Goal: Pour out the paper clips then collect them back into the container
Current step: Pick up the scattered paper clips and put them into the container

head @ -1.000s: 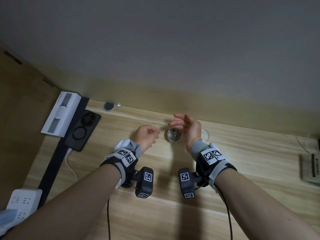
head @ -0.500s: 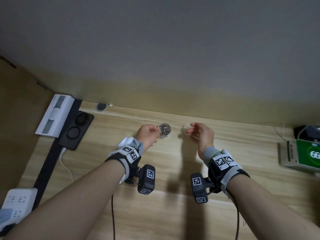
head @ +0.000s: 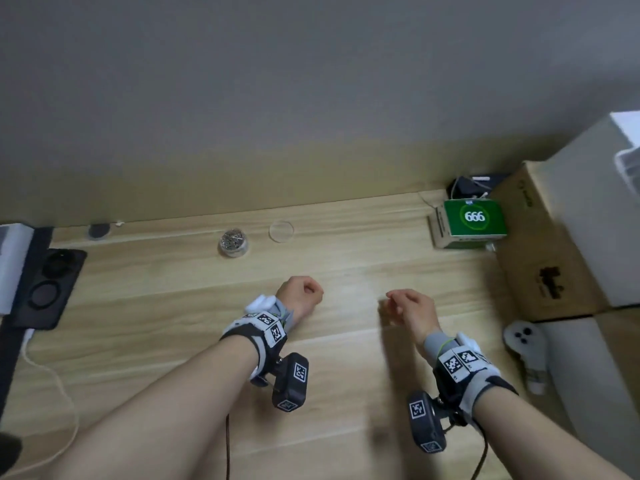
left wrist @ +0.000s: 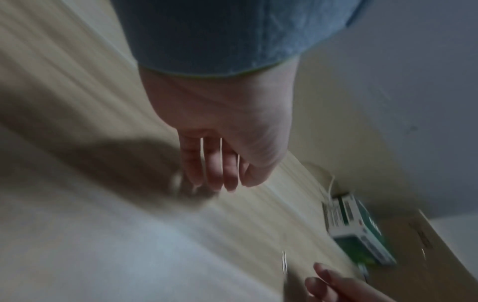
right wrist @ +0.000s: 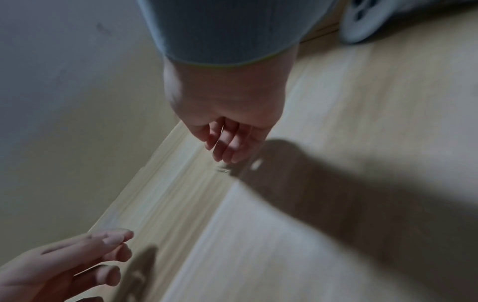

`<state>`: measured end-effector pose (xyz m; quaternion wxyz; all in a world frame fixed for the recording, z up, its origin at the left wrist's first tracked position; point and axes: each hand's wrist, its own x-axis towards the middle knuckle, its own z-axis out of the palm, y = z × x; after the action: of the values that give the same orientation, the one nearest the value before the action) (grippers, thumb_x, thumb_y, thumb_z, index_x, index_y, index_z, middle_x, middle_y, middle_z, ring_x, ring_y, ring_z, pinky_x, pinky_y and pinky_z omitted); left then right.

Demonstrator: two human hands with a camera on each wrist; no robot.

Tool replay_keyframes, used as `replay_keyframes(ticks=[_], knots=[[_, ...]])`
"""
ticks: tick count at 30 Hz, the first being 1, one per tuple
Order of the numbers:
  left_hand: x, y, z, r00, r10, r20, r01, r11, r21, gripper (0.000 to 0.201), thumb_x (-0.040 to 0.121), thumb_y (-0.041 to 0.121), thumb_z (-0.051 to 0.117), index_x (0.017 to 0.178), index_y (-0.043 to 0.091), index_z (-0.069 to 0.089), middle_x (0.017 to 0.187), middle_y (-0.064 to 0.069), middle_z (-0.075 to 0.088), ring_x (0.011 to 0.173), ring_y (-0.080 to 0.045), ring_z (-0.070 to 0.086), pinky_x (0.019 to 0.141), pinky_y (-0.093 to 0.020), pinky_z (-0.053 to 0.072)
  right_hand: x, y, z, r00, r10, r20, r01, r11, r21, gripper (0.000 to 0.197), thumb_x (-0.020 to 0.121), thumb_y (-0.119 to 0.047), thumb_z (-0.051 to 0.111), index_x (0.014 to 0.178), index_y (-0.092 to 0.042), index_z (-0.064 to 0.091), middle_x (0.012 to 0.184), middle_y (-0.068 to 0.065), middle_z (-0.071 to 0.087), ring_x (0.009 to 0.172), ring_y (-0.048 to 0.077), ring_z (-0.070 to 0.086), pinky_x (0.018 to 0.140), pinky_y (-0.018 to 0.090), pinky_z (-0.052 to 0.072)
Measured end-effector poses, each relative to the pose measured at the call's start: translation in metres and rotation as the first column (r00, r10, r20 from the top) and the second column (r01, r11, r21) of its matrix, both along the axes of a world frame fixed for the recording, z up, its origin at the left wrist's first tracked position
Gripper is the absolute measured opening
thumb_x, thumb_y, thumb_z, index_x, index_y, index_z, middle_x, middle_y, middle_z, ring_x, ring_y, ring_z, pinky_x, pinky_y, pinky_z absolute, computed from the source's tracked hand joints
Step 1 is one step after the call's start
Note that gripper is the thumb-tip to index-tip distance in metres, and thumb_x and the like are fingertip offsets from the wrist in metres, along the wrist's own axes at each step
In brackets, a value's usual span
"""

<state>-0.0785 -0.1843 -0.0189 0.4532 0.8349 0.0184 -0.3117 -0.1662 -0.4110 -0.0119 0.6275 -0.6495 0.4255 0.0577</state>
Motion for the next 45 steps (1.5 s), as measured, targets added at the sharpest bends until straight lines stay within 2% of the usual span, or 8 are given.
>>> replay_keyframes(ticks=[6, 15, 18, 24, 30, 36, 39, 45], knots=[[-0.042, -0.047, -0.019, 0.986, -0.166, 0.017, 0.164, 0.983, 0.079, 0.024, 0.075, 0.011, 0.060, 0.065, 0.032, 0.064, 0.070, 0.012, 0.066, 0.071, -0.017, 0.066, 0.067, -0.022, 0.050, -0.063, -0.036, -0.045, 0.998, -0.028, -0.053, 0.022, 0.994, -0.107, 0.009, 0.082, -0.009, 0.072, 0.074, -0.012, 0.073, 0.073, 0.002, 0.070, 0.077, 0.020, 0.061, 0.081, 0.039, 0.051], [-0.067, -0.096, -0.042, 0.916, -0.325, 0.235, 0.312, 0.946, 0.090, 0.027, 0.075, 0.014, 0.065, 0.098, 0.027, 0.064, 0.086, 0.009, 0.062, 0.078, -0.011, 0.058, 0.073, -0.025, 0.046, -0.096, -0.017, -0.047, 0.989, 0.090, -0.114, -0.116, 0.961, -0.252, 0.018, 0.064, -0.021, 0.082, 0.076, -0.020, 0.068, 0.059, -0.010, 0.058, 0.058, 0.010, 0.056, 0.071, 0.027, 0.051], [-0.061, -0.115, -0.045, 0.855, -0.402, 0.328, 0.376, 0.915, 0.144, 0.027, 0.081, 0.023, 0.065, 0.108, 0.026, 0.062, 0.089, 0.010, 0.056, 0.080, -0.012, 0.056, 0.072, -0.026, 0.043, -0.098, -0.015, -0.047, 0.967, 0.195, -0.166, -0.243, 0.906, -0.346, 0.022, 0.066, -0.028, 0.083, 0.079, -0.025, 0.066, 0.069, -0.008, 0.062, 0.066, 0.013, 0.061, 0.070, 0.030, 0.051], [-0.053, -0.125, -0.051, 0.858, -0.396, 0.326, 0.344, 0.916, 0.206, 0.030, 0.083, 0.033, 0.068, 0.112, 0.029, 0.061, 0.085, 0.010, 0.056, 0.081, -0.015, 0.057, 0.070, -0.027, 0.039, -0.098, -0.012, -0.048, 0.923, 0.303, -0.236, -0.382, 0.779, -0.497, 0.007, 0.077, -0.031, 0.076, 0.080, -0.026, 0.072, 0.086, -0.005, 0.058, 0.081, 0.015, 0.059, 0.071, 0.029, 0.043], [-0.047, -0.130, -0.042, 0.838, -0.460, 0.293, 0.364, 0.871, 0.329, 0.005, 0.088, 0.031, 0.065, 0.087, 0.027, 0.068, 0.089, 0.009, 0.060, 0.082, -0.019, 0.058, 0.065, -0.028, 0.038, -0.098, -0.016, -0.050, 0.907, 0.318, -0.276, -0.417, 0.768, -0.486, 0.009, 0.080, -0.032, 0.073, 0.077, -0.024, 0.070, 0.085, -0.008, 0.056, 0.081, 0.017, 0.058, 0.071, 0.031, 0.046], [-0.038, -0.132, -0.037, 0.821, -0.535, 0.197, 0.428, 0.807, 0.407, 0.019, 0.087, 0.022, 0.060, 0.069, 0.017, 0.064, 0.079, 0.002, 0.065, 0.072, -0.028, 0.062, 0.059, -0.029, 0.044, -0.090, -0.019, -0.043, 0.936, 0.283, -0.210, -0.351, 0.812, -0.467, 0.010, 0.080, -0.027, 0.074, 0.073, -0.023, 0.069, 0.082, -0.008, 0.063, 0.078, 0.013, 0.060, 0.071, 0.028, 0.043], [-0.038, -0.107, -0.036, 0.853, -0.470, 0.226, 0.381, 0.858, 0.344, 0.018, 0.090, 0.024, 0.057, 0.072, 0.022, 0.057, 0.079, 0.006, 0.055, 0.068, -0.023, 0.055, 0.061, -0.032, 0.045, -0.083, -0.019, -0.045, 0.963, 0.225, -0.150, -0.267, 0.880, -0.392, 0.012, 0.080, -0.024, 0.076, 0.071, -0.022, 0.068, 0.073, -0.007, 0.068, 0.074, 0.015, 0.064, 0.071, 0.029, 0.049], [-0.006, -0.017, -0.015, 0.950, -0.008, 0.312, -0.038, 0.989, 0.142, 0.016, 0.090, 0.035, 0.061, 0.079, 0.025, 0.058, 0.060, 0.008, 0.065, 0.059, -0.013, 0.063, 0.062, -0.032, 0.052, -0.022, 0.011, -0.048, 0.950, 0.307, -0.062, -0.313, 0.913, -0.262, 0.011, 0.075, -0.029, 0.078, 0.073, -0.021, 0.072, 0.065, -0.001, 0.070, 0.066, 0.021, 0.066, 0.073, 0.044, 0.058]])
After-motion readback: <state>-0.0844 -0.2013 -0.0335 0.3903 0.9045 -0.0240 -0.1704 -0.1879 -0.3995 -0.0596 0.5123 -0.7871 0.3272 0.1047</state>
